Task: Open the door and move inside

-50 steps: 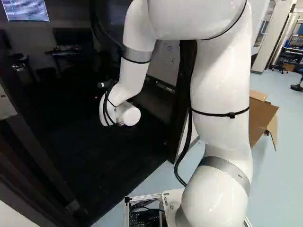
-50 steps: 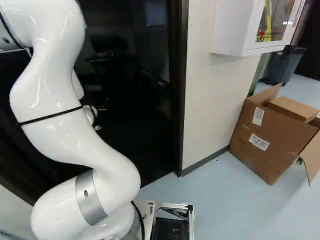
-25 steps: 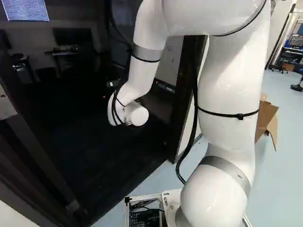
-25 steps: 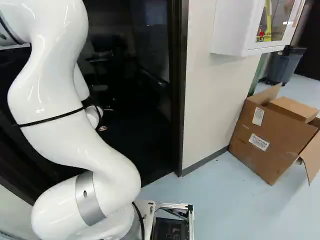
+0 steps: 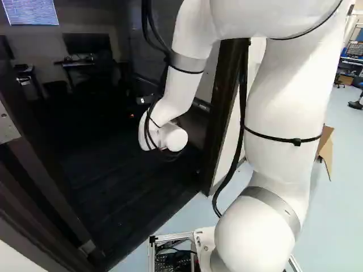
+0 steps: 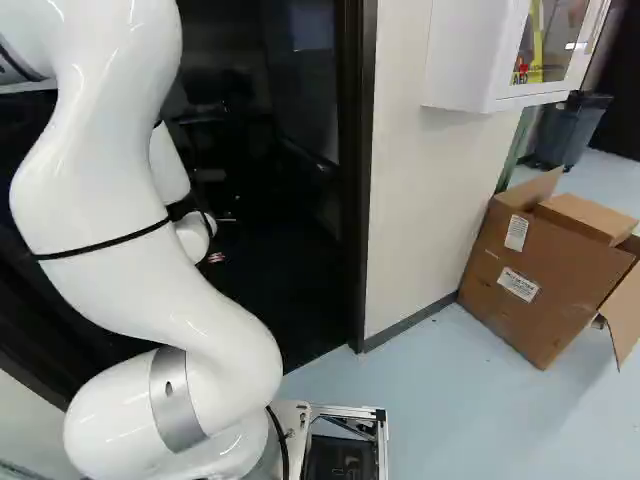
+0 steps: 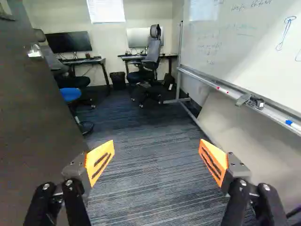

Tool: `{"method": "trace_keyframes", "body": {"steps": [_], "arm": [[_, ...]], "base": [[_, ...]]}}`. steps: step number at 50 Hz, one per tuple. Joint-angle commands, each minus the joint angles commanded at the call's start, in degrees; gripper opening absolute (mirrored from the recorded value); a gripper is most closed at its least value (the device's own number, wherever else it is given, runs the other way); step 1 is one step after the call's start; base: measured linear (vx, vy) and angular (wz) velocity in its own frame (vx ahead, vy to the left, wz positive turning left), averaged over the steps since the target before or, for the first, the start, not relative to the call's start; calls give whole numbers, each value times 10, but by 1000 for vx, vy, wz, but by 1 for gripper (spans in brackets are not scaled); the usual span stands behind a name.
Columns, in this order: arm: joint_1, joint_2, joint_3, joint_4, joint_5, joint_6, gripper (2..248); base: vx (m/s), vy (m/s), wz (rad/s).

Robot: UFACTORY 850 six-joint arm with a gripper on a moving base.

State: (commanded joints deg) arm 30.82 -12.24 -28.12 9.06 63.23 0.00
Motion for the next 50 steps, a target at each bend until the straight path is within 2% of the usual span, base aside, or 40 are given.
{"method": "trace_keyframes", "body": {"steps": [50], "arm": [[-86,57,65,-96,20,0,247]], "base": [[0,0,0]]}}
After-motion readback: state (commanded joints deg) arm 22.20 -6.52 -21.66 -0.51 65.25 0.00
